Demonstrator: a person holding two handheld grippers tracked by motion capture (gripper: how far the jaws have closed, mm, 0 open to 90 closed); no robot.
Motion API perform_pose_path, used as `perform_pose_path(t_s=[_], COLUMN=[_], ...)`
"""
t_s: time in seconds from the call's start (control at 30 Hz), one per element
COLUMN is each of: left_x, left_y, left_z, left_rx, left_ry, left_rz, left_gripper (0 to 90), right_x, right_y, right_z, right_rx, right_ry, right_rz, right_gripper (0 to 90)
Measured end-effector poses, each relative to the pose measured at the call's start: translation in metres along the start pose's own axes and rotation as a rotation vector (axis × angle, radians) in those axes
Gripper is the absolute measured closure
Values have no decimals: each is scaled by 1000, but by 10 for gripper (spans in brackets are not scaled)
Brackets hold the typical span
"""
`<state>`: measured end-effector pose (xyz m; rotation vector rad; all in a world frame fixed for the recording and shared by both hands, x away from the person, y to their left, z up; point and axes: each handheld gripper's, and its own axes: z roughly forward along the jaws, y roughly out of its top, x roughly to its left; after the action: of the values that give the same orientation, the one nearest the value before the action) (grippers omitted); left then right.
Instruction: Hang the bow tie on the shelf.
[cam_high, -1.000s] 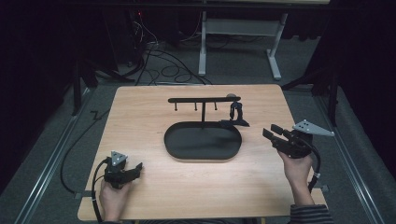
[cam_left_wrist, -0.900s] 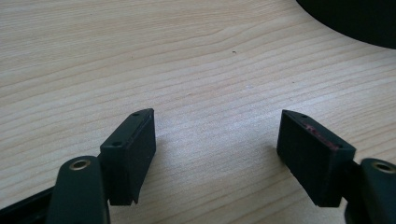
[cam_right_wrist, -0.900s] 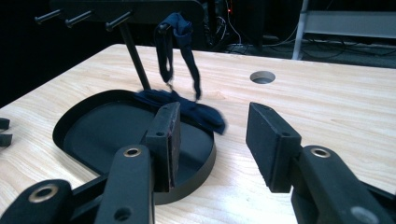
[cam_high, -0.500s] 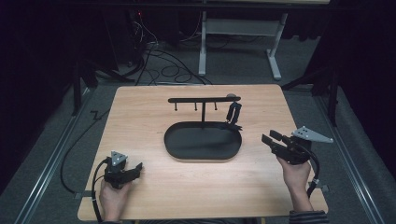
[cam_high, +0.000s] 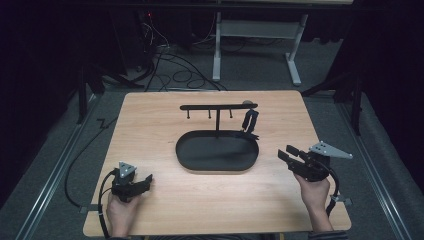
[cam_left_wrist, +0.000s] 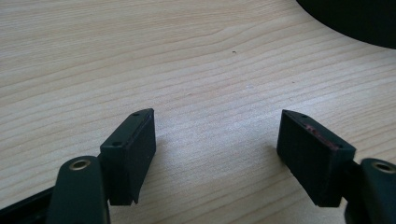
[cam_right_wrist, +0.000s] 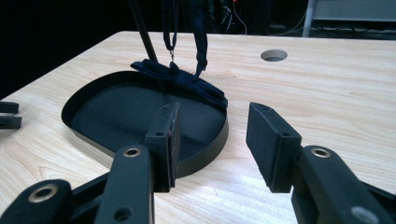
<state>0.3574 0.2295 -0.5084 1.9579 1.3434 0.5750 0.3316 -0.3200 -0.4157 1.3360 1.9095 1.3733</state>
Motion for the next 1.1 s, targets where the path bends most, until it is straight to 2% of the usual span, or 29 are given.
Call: perform_pose_path(t_s=[1.1], left_x=[0], left_y=[0], left_z=[0], left_rx=[0], left_ry=[0], left_rz=[0], left_gripper=[287], right_x=[6], right_y=[-21], right_z=[12], right_rx=[40], right_ry=[29], right_rz=[30], right_gripper=[566])
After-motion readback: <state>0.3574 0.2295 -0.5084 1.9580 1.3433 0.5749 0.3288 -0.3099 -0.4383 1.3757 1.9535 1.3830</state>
